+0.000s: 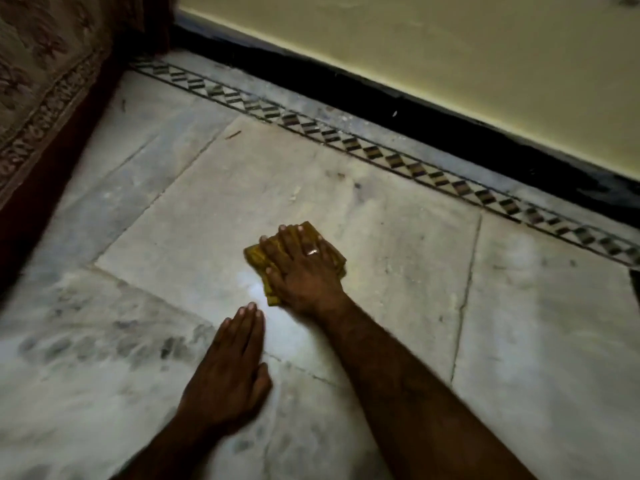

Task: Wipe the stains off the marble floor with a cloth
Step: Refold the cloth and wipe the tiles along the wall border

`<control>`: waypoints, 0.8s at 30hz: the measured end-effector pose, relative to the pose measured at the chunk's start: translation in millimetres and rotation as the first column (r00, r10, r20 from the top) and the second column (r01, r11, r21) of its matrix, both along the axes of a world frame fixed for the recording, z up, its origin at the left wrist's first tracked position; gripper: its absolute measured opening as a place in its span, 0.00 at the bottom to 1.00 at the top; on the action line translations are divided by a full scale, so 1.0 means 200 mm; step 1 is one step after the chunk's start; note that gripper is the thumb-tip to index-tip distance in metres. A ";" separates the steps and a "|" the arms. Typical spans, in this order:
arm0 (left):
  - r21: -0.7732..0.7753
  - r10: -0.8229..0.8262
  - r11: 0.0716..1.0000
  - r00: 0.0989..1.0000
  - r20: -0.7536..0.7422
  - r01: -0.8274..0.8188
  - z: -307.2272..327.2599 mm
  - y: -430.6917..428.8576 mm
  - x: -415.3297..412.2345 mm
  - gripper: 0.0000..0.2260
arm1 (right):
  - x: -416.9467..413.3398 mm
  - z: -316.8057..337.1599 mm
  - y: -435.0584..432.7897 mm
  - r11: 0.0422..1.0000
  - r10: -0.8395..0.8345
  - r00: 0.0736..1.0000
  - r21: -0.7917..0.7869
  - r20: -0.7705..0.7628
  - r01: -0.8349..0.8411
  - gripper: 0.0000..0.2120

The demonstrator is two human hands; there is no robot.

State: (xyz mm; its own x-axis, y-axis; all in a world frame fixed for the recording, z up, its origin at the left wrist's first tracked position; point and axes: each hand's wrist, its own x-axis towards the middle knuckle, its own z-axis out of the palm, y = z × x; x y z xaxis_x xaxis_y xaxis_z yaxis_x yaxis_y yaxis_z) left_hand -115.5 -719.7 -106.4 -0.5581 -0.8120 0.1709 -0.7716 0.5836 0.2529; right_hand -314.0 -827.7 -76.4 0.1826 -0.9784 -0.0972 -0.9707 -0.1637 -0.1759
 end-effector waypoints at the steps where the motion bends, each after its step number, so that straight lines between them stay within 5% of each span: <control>1: -0.002 0.002 1.000 1.000 -0.005 -0.002 0.00 0.01 0.02 0.31 | -0.08 0.00 -0.04 0.999 -0.040 0.999 0.031 -0.030 0.041 0.28; 5: -0.010 -0.013 1.000 1.000 -0.006 0.013 0.01 0.00 0.00 0.30 | -0.53 0.09 -0.01 0.990 -0.124 0.981 0.049 -0.149 0.132 0.29; 8: -0.012 -0.009 1.000 1.000 0.005 0.009 0.01 0.01 0.00 0.30 | -0.82 0.12 0.20 0.894 -0.432 0.890 0.060 -0.142 0.444 0.27; 14: 0.043 0.031 0.998 0.996 0.087 -0.034 0.00 0.00 0.01 0.32 | -0.80 0.00 0.73 0.751 -0.652 0.756 0.088 -0.064 0.655 0.30; 19: 0.042 0.047 0.998 0.993 0.112 -0.052 0.02 0.01 -0.01 0.31 | -0.36 -0.04 0.80 0.823 -0.568 0.823 0.051 0.021 0.566 0.32; 24: 0.040 0.029 0.999 0.990 0.135 -0.035 0.02 0.00 -0.01 0.28 | 0.11 -0.02 0.74 0.951 -0.261 0.962 -0.147 0.085 0.271 0.27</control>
